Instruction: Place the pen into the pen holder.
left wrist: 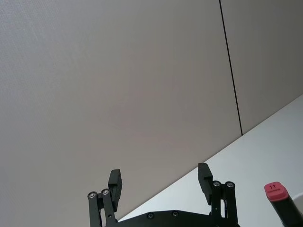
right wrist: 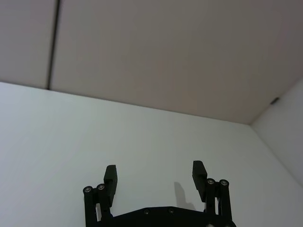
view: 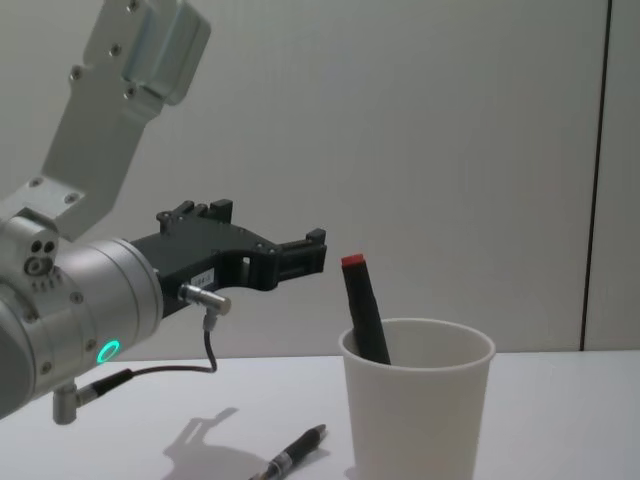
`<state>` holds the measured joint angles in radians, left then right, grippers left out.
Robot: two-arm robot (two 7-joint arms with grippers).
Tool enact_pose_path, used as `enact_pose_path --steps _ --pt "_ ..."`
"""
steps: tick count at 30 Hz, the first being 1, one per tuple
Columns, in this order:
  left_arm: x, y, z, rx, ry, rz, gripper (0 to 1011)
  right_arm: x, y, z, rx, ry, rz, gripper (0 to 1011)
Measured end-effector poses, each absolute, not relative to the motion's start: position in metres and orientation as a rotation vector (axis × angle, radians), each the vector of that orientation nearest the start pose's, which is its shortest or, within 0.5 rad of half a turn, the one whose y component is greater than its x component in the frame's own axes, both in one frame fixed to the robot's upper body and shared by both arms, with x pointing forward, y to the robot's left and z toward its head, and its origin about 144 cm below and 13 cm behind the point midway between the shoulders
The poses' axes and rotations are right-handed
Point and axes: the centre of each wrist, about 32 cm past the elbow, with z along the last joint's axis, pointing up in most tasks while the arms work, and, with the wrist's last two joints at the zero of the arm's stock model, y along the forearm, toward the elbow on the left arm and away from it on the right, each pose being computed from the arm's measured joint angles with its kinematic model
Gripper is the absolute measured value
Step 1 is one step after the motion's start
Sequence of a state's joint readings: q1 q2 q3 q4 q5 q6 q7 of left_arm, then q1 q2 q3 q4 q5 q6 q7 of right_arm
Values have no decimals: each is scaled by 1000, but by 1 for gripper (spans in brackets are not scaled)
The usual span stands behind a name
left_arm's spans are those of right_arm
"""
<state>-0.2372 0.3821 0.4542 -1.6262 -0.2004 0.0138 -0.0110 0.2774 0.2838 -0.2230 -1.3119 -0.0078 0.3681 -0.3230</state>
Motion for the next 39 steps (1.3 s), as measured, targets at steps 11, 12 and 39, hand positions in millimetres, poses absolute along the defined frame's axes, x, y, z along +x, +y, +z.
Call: enact_pose_path --steps 11,12,39 --pt "492 198 1204 61 -268 1124 1001 506 -259 1161 -394 -67 -1612 1001" --pt "492 198 1204 61 -268 1124 1001 504 -258 1161 -380 -66 -1599 1001" --pt "492 198 1204 61 -268 1124 1001 444 -237 1188 21 -75 -1234 1001"
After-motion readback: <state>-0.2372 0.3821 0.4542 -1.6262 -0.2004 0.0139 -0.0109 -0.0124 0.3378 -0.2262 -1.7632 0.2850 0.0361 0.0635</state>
